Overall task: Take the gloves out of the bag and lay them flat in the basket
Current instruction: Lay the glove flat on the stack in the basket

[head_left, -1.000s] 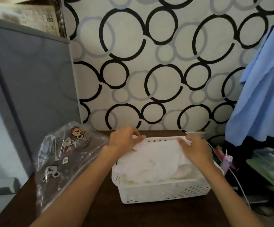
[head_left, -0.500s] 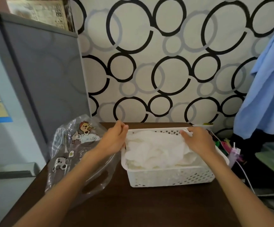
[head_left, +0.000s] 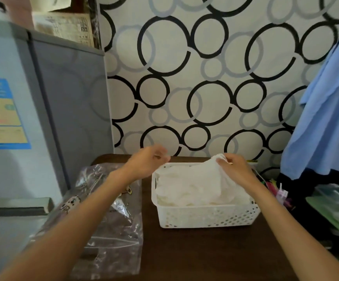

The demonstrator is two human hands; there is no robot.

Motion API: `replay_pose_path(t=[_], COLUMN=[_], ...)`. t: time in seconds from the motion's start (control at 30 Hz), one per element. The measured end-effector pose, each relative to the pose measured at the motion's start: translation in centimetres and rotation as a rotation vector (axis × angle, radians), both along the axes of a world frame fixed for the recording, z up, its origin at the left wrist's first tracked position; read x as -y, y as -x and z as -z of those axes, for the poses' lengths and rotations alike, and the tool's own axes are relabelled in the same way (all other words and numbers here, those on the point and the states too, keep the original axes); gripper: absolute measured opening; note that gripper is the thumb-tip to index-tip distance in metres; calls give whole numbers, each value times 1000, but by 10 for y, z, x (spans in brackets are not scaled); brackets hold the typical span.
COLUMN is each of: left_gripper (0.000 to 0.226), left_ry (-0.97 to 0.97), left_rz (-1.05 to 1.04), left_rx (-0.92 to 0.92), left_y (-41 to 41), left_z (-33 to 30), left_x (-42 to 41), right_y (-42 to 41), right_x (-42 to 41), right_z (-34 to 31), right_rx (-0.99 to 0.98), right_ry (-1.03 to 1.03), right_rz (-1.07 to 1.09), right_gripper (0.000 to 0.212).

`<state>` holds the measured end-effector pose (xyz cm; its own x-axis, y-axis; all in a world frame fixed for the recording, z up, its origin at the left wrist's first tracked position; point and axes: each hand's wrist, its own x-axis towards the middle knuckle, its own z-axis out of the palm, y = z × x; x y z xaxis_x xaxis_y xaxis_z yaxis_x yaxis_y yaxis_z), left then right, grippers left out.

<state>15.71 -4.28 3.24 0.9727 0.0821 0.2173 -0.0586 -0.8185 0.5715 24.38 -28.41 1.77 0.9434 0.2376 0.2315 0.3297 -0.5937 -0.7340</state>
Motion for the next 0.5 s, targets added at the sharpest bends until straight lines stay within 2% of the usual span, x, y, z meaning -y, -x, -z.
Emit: replay_pose_path(t=[0.1, 0.17, 0.27, 0.4, 0.5], left_gripper=[79, 83, 47, 25, 23], left_ry=[101, 81, 193, 375, 516], left_rz=[162, 287, 443, 470, 465], left_rx=[-120, -278, -468, -416, -290], left_y=[-20, -28, -31, -23, -11], left_z=[-7, -20, -29, -29, -36], left_x=[21, 31, 29, 6, -11], right_y=[11, 19, 25, 29, 36], right_x=[-9, -12, -7, 3, -6], right_z=[-17, -32, -48, -55, -55], right_rx=[107, 120, 164, 156, 133], right_ry=[-58, -143, -228, -340, -429], right_rz=[-210, -307, -312, -292, -282], right_gripper=[24, 19, 17, 19, 23])
